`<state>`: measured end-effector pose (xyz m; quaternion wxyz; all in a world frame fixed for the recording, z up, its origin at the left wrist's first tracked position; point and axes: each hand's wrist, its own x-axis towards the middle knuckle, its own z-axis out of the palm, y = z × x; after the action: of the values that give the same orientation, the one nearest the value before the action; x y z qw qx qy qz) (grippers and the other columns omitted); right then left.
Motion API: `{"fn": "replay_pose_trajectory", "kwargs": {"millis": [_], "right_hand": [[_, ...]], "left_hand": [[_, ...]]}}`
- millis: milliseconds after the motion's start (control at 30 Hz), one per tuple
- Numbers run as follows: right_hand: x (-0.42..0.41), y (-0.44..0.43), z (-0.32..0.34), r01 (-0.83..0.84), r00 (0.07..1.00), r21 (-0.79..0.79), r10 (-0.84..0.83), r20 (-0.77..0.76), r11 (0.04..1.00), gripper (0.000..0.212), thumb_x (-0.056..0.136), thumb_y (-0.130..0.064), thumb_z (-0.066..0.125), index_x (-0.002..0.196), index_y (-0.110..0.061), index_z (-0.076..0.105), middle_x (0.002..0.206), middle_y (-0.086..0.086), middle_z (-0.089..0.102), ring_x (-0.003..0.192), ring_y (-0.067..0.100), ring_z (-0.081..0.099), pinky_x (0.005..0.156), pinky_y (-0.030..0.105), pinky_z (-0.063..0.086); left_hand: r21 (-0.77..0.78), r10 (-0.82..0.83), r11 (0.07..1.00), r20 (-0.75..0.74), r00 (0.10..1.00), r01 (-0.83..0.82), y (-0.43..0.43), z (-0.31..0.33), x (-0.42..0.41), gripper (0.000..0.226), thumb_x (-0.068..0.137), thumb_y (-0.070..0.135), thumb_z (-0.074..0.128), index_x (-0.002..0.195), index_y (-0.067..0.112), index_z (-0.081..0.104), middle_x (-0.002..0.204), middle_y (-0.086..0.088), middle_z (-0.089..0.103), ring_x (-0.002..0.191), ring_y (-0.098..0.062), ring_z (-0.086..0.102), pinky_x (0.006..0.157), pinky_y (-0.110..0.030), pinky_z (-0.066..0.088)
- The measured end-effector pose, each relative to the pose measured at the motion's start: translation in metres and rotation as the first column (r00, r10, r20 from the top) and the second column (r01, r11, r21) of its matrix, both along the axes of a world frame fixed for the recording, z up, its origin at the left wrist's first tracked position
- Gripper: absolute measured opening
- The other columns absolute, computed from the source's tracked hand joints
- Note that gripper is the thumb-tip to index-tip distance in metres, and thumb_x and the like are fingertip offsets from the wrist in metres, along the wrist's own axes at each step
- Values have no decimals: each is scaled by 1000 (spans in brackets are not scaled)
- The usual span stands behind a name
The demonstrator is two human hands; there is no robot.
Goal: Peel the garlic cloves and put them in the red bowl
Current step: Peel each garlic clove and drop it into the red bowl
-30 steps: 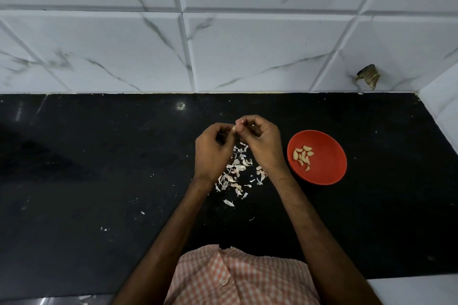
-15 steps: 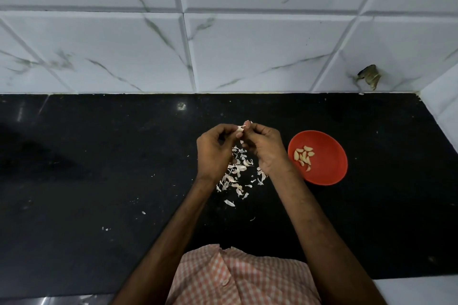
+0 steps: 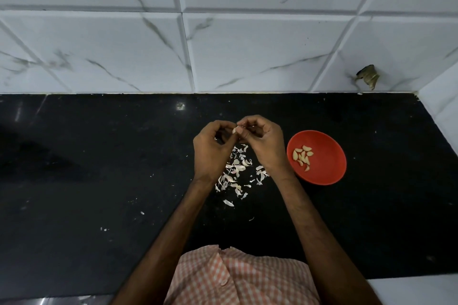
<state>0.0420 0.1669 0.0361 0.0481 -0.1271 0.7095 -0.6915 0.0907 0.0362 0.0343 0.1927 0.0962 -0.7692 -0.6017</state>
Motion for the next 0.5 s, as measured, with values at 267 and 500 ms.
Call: {"fn": "replay_pose_trajectory", "kwargs": {"millis": [267, 500], "right_hand": [[3, -6, -2, 133, 982, -50, -125, 139, 990, 4, 93, -3, 68, 90, -5, 71, 79, 4, 74, 74, 17, 73, 65, 30, 62], [0, -6, -3, 145, 983, 43, -148, 104, 989, 15, 95, -5, 67, 84, -14, 72, 70, -1, 70, 65, 13, 67, 60, 34, 61]], "left_hand": [[149, -65, 987, 34, 997, 59, 0, -3, 2, 14, 85, 15, 80, 98, 13, 77, 87, 4, 76, 74, -11, 68, 59, -24, 49], [166, -95, 983, 65, 993, 83, 0, 0, -2, 7, 92, 10, 71, 98, 7, 76, 87, -2, 76, 57, -2, 61, 53, -16, 47]]}}
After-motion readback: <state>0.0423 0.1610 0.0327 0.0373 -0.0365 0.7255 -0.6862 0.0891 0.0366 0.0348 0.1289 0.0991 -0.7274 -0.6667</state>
